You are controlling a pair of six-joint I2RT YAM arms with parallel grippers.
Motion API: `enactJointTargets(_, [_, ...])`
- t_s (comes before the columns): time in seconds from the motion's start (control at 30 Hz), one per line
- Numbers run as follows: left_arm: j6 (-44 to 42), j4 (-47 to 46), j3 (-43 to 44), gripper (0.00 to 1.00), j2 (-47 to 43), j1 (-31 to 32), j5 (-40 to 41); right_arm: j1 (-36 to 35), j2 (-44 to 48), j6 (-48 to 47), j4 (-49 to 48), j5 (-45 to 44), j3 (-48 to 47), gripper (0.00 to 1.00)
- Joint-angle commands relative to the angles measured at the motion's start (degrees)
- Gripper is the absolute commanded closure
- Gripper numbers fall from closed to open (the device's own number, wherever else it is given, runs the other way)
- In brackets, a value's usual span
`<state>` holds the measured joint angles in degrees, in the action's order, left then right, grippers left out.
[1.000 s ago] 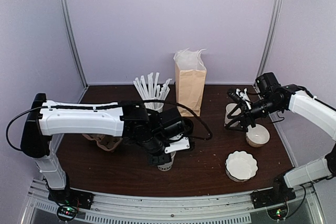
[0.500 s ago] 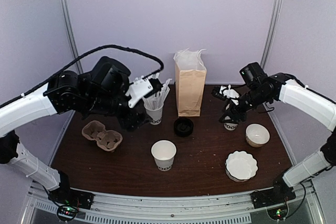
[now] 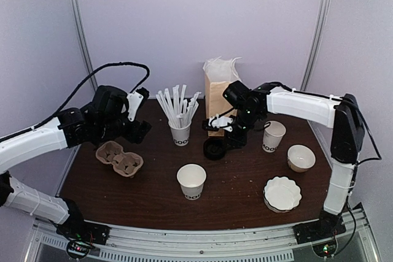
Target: Pack the takeout coffee
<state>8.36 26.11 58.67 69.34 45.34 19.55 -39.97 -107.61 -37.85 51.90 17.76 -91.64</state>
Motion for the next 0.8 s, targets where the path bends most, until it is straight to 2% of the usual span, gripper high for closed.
enactJointTargets(0.0, [0.3,-6.6,-1.4,0.28,-4.3,0.0,3.3,-1.3,-5.5,-2.3,3.5,-1.8,-5.9,0.52])
enactJointTargets(0.5, [-0.8,-6.9,-2.1,0.27,-7.4,0.0,2.9,-3.0,-16.0,-4.4,6.6,-2.9,-13.6,0.53])
enactJointTargets(0.77, [-1.1,-6.7,-2.1,0.27,-7.8,0.0,2.5,-3.1,-18.1,-4.7,7.4,-2.7,-14.7,0.61])
